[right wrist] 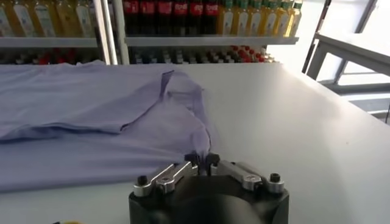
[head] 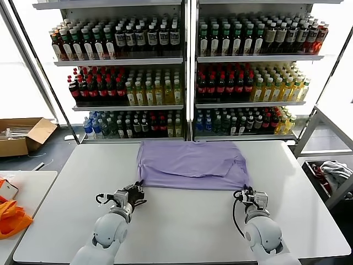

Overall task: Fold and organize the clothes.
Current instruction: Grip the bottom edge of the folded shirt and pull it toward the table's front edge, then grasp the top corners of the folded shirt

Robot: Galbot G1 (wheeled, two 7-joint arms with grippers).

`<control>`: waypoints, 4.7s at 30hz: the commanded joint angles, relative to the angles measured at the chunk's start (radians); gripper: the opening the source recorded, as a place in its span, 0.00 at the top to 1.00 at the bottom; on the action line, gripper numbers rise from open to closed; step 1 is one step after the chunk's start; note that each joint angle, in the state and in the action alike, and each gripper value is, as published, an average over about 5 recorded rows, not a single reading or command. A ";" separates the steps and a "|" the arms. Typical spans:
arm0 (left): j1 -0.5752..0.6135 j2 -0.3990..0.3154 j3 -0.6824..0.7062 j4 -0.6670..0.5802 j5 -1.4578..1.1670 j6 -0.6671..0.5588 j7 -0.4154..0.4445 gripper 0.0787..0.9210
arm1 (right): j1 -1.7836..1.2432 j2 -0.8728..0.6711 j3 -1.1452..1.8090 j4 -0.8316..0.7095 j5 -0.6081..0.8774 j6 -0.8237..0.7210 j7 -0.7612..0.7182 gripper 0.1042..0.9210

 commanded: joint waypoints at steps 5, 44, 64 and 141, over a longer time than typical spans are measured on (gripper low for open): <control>0.131 0.038 -0.008 -0.170 0.018 -0.017 -0.004 0.98 | -0.085 -0.004 0.039 0.161 0.023 0.006 -0.002 0.99; 0.667 0.006 -0.100 -0.500 0.229 -0.120 -0.013 0.98 | -0.552 -0.053 -0.007 0.469 -0.160 0.054 0.088 0.99; 0.649 -0.018 -0.122 -0.494 0.267 -0.132 -0.008 0.98 | -0.628 -0.043 -0.008 0.481 -0.188 0.091 0.104 0.53; -0.289 0.170 0.127 0.220 -0.153 0.020 0.032 0.12 | 0.660 0.006 -0.286 -0.647 0.110 0.010 -0.294 0.12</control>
